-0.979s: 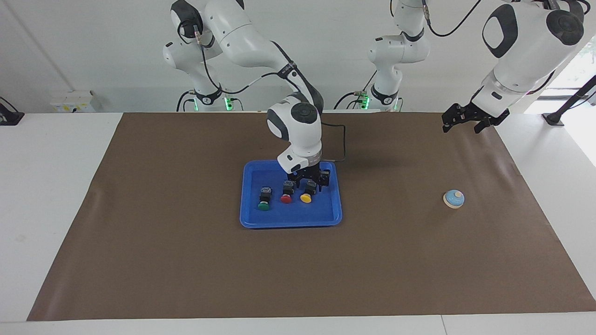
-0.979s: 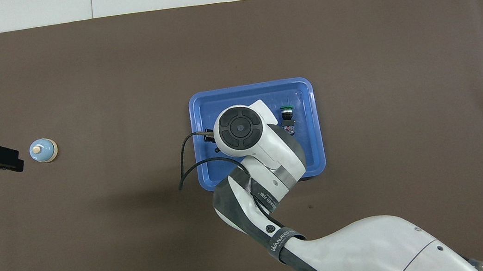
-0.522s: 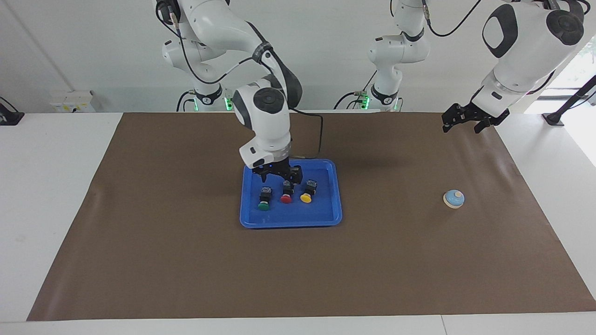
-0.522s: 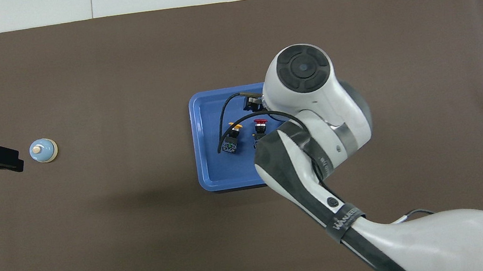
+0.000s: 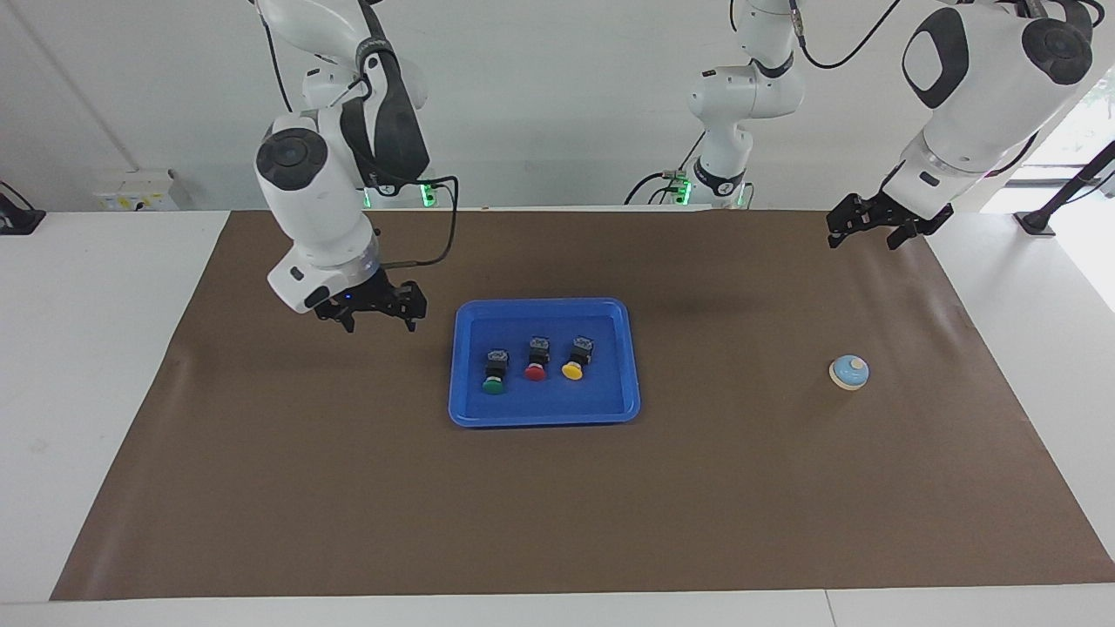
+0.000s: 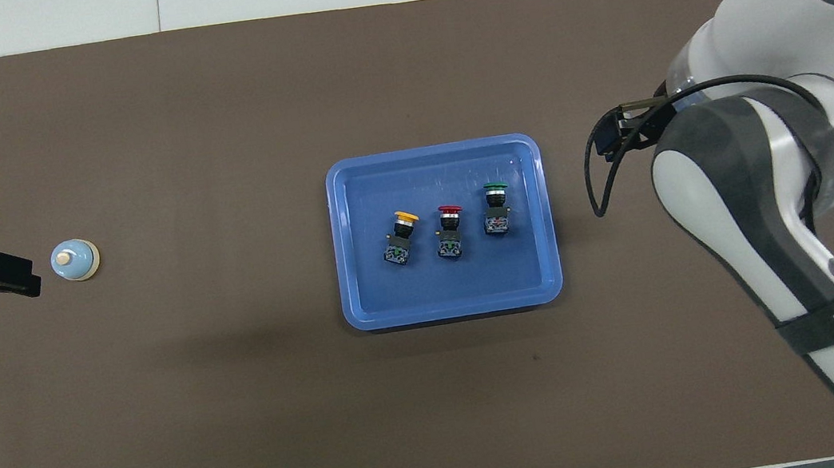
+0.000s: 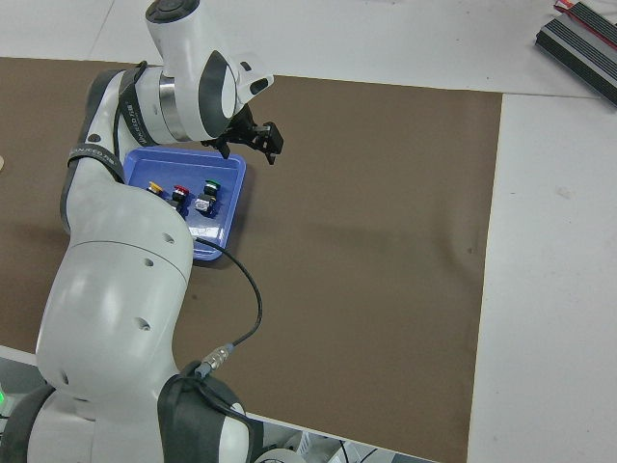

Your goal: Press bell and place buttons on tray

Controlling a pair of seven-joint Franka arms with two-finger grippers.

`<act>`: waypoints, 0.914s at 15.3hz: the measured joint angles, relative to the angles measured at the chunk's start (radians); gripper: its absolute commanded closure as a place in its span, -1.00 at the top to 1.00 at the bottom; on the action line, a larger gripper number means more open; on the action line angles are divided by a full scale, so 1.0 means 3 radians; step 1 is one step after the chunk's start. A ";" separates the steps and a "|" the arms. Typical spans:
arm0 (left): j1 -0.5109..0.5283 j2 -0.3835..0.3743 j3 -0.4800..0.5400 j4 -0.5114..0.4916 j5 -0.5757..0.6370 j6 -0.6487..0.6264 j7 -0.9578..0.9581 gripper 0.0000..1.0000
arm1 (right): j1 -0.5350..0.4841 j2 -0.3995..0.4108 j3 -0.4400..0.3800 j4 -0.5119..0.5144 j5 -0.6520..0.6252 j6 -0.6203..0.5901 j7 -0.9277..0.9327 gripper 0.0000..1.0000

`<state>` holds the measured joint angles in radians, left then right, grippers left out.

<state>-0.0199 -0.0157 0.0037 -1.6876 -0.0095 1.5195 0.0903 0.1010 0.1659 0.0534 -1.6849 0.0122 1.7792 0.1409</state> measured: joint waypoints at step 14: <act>0.0000 0.0000 0.0000 0.0000 0.0000 0.0000 0.0000 1.00 | -0.0391 -0.0712 0.0134 0.0190 -0.0009 -0.0855 -0.0350 1.00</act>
<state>-0.0199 -0.0157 0.0037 -1.6876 -0.0095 1.5195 0.0903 -0.0162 -0.0477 0.0937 -1.6280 0.0094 1.5228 0.0361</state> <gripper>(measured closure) 0.000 0.000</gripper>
